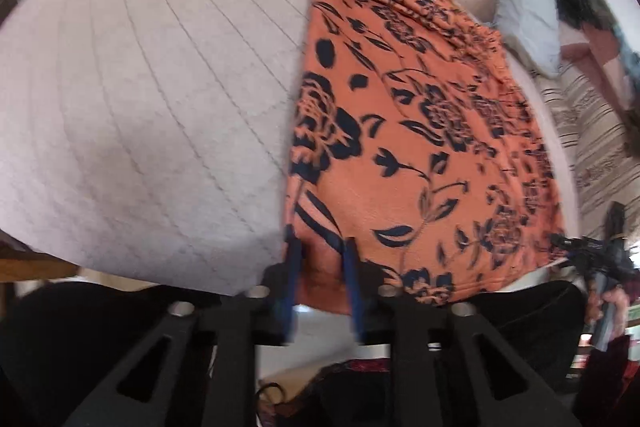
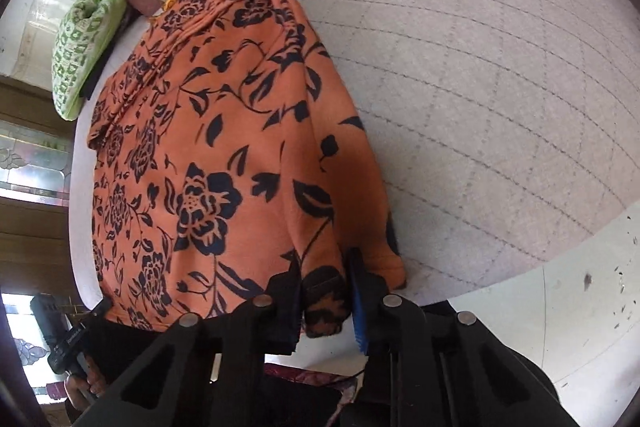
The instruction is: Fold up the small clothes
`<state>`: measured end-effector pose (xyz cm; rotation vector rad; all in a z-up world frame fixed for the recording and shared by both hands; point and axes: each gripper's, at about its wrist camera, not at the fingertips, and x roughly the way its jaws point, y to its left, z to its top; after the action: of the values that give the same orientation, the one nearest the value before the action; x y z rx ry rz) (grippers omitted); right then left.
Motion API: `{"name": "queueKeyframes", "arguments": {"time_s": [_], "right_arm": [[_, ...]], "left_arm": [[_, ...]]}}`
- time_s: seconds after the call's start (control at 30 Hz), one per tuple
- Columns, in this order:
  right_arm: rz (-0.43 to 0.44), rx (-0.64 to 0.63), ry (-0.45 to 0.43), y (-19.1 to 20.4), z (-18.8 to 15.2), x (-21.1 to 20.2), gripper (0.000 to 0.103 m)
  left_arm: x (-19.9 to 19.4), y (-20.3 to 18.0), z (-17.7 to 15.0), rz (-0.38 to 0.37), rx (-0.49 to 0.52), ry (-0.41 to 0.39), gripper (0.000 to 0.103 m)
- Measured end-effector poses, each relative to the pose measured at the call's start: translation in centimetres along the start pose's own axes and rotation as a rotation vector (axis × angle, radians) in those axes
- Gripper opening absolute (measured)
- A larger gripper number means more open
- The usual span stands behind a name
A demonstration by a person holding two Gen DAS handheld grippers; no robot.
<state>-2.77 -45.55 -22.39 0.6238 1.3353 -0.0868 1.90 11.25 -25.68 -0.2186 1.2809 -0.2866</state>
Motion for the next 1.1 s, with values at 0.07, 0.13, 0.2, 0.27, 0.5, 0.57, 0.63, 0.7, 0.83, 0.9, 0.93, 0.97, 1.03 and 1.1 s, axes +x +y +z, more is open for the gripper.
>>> {"name": "queueKeyframes", "arguments": {"time_s": [0.07, 0.13, 0.2, 0.27, 0.5, 0.57, 0.63, 0.7, 0.83, 0.9, 0.93, 0.97, 1.03, 1.1], "right_arm": [[0.004, 0.012, 0.001, -0.4, 0.0, -0.1, 0.021], [0.022, 0.048, 0.02, -0.9, 0.2, 0.2, 0.022], [0.001, 0.056, 0.032, -0.7, 0.0, 0.4, 0.023], [-0.048, 0.028, 0.034, -0.2, 0.2, 0.2, 0.023], [-0.147, -0.04, -0.095, 0.6, 0.9, -3.2, 0.023], [-0.156, -0.036, -0.098, 0.2, 1.3, -3.4, 0.023], [-0.13, -0.016, -0.089, -0.4, 1.6, -3.5, 0.023], [-0.103, 0.004, -0.082, -1.1, 1.5, -3.3, 0.023], [-0.097, 0.016, -0.059, -1.3, 1.6, -1.3, 0.029], [-0.108, 0.017, -0.045, -1.4, 2.0, -0.2, 0.035], [-0.104, 0.017, -0.032, -1.5, 2.0, 0.1, 0.043], [-0.082, 0.011, -0.027, -1.5, 2.1, 0.2, 0.054], [-0.079, -0.018, -0.019, -1.1, 2.1, 0.3, 0.058], [-0.062, -0.04, -0.022, -1.0, 2.0, 0.3, 0.058]], "left_arm": [[-0.2, -0.2, 0.1, 0.066, -0.005, -0.018, 0.085], [0.1, -0.7, 0.2, 0.068, 0.02, -0.019, 0.086], [1.1, -0.8, 0.2, 0.056, 0.026, 0.02, 0.086], [1.6, -0.5, -0.1, 0.039, 0.007, 0.027, 0.074], [1.1, 0.9, -0.1, 0.03, -0.007, 0.013, 0.033], [1.1, 0.9, -0.1, 0.032, -0.002, 0.018, 0.034], [1.3, 0.3, 0.0, 0.019, 0.021, 0.027, 0.056], [1.5, -0.3, 0.1, 0.0, 0.042, 0.04, 0.079], [2.3, -1.9, -0.2, 0.071, 0.124, 0.046, 0.081], [2.2, -1.6, -0.2, 0.071, 0.112, 0.032, 0.076], [2.2, -1.4, -0.2, 0.078, 0.107, 0.03, 0.066], [2.0, -0.9, -0.2, 0.087, 0.099, 0.029, 0.06], [1.7, 0.1, 0.1, 0.069, 0.054, 0.023, 0.041], [1.5, 1.4, 0.2, 0.025, 0.0, 0.016, 0.03]]}}
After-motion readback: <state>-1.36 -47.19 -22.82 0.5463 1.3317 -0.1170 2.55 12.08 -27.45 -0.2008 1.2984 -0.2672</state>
